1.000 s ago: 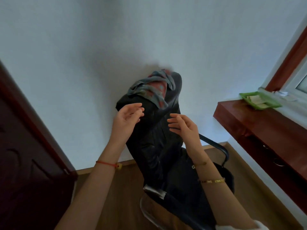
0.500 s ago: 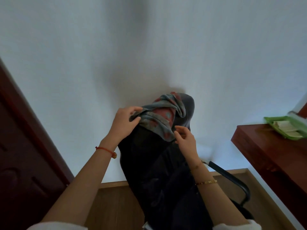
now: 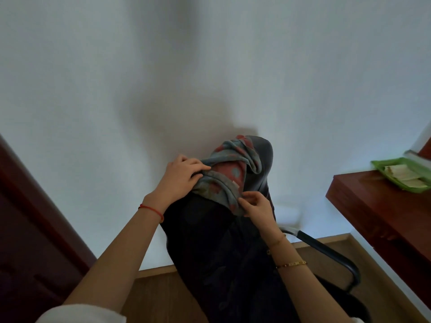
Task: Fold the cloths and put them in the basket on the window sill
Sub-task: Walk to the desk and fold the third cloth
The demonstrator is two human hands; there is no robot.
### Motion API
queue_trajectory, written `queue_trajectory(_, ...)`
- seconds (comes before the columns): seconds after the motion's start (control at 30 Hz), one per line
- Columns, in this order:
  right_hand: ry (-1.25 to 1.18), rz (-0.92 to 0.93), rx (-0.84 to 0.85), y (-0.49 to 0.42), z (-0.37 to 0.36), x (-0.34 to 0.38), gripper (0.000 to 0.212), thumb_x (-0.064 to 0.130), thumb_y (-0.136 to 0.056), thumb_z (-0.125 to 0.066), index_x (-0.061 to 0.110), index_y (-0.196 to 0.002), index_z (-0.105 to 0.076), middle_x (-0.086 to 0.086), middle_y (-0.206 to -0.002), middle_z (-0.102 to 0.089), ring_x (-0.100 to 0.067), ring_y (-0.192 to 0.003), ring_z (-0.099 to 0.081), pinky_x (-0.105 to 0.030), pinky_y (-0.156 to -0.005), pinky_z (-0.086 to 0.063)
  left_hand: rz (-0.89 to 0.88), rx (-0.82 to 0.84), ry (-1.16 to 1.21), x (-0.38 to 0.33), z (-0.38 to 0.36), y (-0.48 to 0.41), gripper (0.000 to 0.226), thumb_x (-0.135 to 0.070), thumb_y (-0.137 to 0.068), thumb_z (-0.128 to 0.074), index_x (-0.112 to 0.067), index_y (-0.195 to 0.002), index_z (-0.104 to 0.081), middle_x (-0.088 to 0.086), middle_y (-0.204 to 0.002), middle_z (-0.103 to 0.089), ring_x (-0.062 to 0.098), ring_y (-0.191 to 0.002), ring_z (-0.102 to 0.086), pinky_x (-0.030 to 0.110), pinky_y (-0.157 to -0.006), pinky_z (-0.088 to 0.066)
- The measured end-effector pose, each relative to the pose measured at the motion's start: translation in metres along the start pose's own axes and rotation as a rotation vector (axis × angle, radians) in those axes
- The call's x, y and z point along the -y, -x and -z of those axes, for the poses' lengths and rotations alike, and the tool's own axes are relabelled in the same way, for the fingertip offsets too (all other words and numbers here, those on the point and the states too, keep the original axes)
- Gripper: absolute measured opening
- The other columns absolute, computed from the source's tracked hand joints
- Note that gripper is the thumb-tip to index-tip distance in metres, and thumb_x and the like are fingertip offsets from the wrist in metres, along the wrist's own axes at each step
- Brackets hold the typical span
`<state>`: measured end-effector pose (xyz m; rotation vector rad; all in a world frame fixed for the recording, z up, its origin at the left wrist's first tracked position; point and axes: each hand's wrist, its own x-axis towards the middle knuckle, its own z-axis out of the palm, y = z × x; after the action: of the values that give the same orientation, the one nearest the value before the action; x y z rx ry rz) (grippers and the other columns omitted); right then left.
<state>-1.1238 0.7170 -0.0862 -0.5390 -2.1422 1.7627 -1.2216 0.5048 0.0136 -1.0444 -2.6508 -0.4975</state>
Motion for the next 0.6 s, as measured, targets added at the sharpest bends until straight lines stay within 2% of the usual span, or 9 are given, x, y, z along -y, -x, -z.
queue_trajectory(0.07, 0.017, 0.033, -0.022, 0.001, 0.002, 0.001, 0.007, 0.014, -0.087, -0.071, 0.018, -0.091, -0.068, -0.008, -0.081, -0.067, -0.022, -0.077, -0.065, -0.039, -0.073, -0.058, -0.004, 0.024, -0.047, -0.002, 0.002, -0.004, 0.027, -0.029, -0.098, -0.055, -0.034, -0.123, -0.064, -0.012, -0.127, -0.06, 0.022, -0.113, -0.044, 0.037, -0.091, -0.035)
queue_trajectory(0.13, 0.015, 0.076, -0.07, 0.003, 0.005, 0.003, 0.015, 0.011, -0.086, -0.071, 0.025, -0.082, -0.067, -0.002, -0.076, -0.066, -0.02, -0.075, -0.064, -0.038, -0.074, -0.056, 0.002, 0.02, -0.059, -0.004, 0.004, -0.006, 0.019, -0.029, -0.095, -0.058, -0.029, -0.113, -0.065, -0.008, -0.124, -0.059, 0.024, -0.116, -0.044, 0.039, -0.094, -0.035)
queue_trajectory(0.3, -0.056, 0.21, -0.185, 0.021, 0.016, 0.023, 0.013, 0.005, -0.088, -0.067, 0.017, -0.085, -0.067, 0.002, -0.08, -0.069, -0.012, -0.075, -0.064, -0.028, -0.072, -0.052, -0.074, -0.019, 0.002, -0.006, 0.009, -0.004, 0.011, -0.023, -0.09, -0.065, -0.022, -0.101, -0.066, -0.005, -0.122, -0.059, 0.025, -0.119, -0.045, 0.036, -0.093, -0.036)
queue_trajectory(0.43, -0.134, 0.311, -0.253, 0.041, 0.034, 0.044, 0.005, 0.004, -0.09, -0.065, 0.007, -0.09, -0.069, -0.009, -0.092, -0.072, -0.021, -0.088, -0.068, -0.034, -0.084, -0.056, -0.225, -0.114, 0.198, -0.018, 0.022, 0.006, 0.011, -0.026, -0.09, -0.059, -0.021, -0.098, -0.062, -0.005, -0.106, -0.065, 0.02, -0.104, -0.056, 0.042, -0.09, -0.047)
queue_trajectory(0.5, -0.168, 0.351, -0.293, 0.054, 0.046, 0.055, 0.009, 0.004, -0.09, -0.064, 0.012, -0.088, -0.067, -0.009, -0.093, -0.07, -0.02, -0.081, -0.064, -0.032, -0.075, -0.054, -0.273, -0.143, 0.285, -0.032, 0.032, 0.011, 0.012, -0.027, -0.088, -0.06, -0.02, -0.098, -0.061, -0.007, -0.096, -0.065, 0.017, -0.094, -0.06, 0.04, -0.087, -0.048)
queue_trajectory(0.6, -0.203, 0.427, -0.377, 0.078, 0.068, 0.073, 0.017, 0.002, -0.091, -0.063, 0.017, -0.084, -0.065, -0.002, -0.087, -0.069, -0.013, -0.07, -0.057, -0.024, -0.065, -0.048, -0.325, -0.225, 0.342, -0.052, 0.046, 0.016, 0.017, -0.023, -0.084, -0.072, -0.021, -0.098, -0.063, -0.009, -0.092, -0.064, 0.015, -0.093, -0.058, 0.036, -0.087, -0.047)
